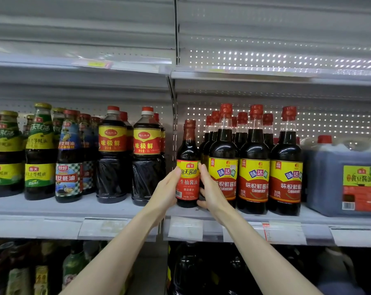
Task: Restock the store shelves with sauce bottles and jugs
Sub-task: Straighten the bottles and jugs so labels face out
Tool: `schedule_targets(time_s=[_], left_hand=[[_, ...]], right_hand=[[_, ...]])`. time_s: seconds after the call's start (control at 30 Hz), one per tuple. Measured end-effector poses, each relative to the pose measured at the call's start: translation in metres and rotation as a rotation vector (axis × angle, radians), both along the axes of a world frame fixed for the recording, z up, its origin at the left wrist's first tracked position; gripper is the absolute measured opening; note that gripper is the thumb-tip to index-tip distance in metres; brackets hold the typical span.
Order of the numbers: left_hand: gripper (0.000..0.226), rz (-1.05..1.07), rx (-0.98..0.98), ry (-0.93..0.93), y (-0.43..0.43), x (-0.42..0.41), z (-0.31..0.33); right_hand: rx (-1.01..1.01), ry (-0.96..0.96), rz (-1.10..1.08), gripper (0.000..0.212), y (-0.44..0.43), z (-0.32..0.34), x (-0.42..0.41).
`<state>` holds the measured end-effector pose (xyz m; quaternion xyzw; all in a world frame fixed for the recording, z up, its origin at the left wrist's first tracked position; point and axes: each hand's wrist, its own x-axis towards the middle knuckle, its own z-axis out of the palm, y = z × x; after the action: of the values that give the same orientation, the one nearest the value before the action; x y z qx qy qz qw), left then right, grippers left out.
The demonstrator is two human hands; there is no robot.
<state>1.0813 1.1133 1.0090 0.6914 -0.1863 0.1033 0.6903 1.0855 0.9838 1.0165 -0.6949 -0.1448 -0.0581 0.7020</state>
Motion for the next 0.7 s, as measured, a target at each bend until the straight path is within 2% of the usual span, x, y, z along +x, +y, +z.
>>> schedule_targets(time_s=[0.27, 0.37, 0.63, 0.7], left_hand=[[0.023, 0.001, 0.002, 0.006, -0.002, 0.011, -0.002], [0.023, -0.008, 0.014, 0.011, -0.002, 0.014, -0.002], [0.028, -0.018, -0.009, 0.007, -0.005, 0.014, -0.002], [0.029, 0.006, -0.005, 0.053, -0.004, 0.014, -0.003]], right_hand=[[-0.005, -0.034, -0.008, 0.024, 0.006, -0.004, 0.011], [-0.003, -0.046, -0.003, 0.031, 0.006, -0.005, 0.015], [-0.011, -0.068, 0.004, 0.030, 0.005, -0.009, 0.020], [-0.007, -0.068, 0.007, 0.030, 0.005, -0.009, 0.021]])
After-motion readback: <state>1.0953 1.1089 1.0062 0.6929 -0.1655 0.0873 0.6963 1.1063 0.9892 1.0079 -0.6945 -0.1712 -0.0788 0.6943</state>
